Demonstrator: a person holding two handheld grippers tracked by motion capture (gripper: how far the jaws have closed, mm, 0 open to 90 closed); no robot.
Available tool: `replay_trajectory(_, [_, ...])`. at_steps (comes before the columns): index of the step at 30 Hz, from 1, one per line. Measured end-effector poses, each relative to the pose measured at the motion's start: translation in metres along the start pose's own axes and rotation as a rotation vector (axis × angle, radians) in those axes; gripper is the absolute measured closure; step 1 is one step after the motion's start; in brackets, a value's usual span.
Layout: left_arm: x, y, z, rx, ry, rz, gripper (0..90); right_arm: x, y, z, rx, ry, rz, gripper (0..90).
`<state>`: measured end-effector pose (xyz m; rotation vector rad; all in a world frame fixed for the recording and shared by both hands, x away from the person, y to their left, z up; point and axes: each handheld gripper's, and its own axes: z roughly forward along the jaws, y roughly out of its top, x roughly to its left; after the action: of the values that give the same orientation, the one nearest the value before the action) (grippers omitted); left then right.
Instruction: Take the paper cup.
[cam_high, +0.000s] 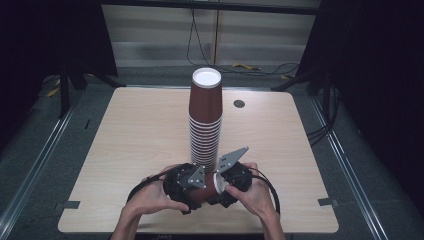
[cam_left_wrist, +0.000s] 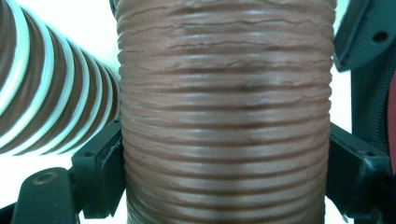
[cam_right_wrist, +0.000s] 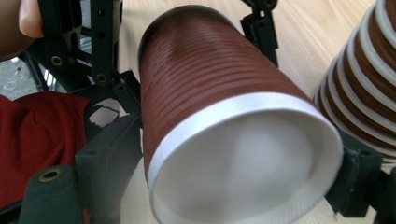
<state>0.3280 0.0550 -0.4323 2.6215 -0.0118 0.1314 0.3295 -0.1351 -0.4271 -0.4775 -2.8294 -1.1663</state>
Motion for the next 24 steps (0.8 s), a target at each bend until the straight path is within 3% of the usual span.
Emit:
replay_trajectory(2, [-0.0007, 0.0014, -0.0001, -0.002, 0.001, 0.008, 15.1, 0.0002, 0.0014, -0.0003, 0.007, 0.002, -0.003, 16.1])
replay_trajectory(3, [-0.0033, 0.0017, 0.0015, -0.028, -0.008, -0.024, 15.1, 0.0002, 0.0019, -0.0007, 0.013, 0.008, -0.001, 16.4])
replay_trajectory(5, [-0.0012, 0.004, 0.0009, 0.012, -0.001, 0.019, 15.1, -0.0005, 0.003, -0.0007, 0.021, 0.016, -0.006, 18.2])
replay_trajectory(6, [-0.0046, 0.004, 0.0032, -0.022, -0.01, -0.023, 15.1, -0.0003, 0.0033, -0.0009, 0.029, 0.022, -0.006, 18.1])
replay_trajectory(7, [-0.0045, 0.0041, 0.0032, -0.016, -0.013, -0.024, 15.1, -0.0002, 0.0032, -0.0008, 0.038, 0.025, -0.007, 18.2])
replay_trajectory(8, [-0.0013, 0.0051, 0.0015, 0.026, -0.006, 0.031, 15.1, -0.0001, 0.0031, -0.0011, 0.041, 0.027, -0.003, 18.9])
replay_trajectory(13, [-0.0038, 0.0054, 0.0036, 0.021, -0.001, 0.023, 15.2, -0.0007, 0.0023, -0.0012, 0.051, 0.033, -0.007, 19.6])
replay_trajectory(15, [-0.0031, 0.0057, 0.0041, 0.029, 0.003, 0.039, 15.2, -0.0014, 0.0022, -0.0009, 0.061, 0.035, -0.009, 19.3])
replay_trajectory(17, [-0.005, 0.0053, 0.005, 0.015, -0.003, 0.019, 15.2, -0.0017, 0.0023, 0.0, 0.059, 0.046, -0.017, 18.0])
replay_trajectory(24, [-0.0041, 0.0081, 0.0065, 0.042, 0.002, 0.045, 15.3, -0.0013, 0.0048, -0.0019, 0.057, 0.037, -0.022, 17.8])
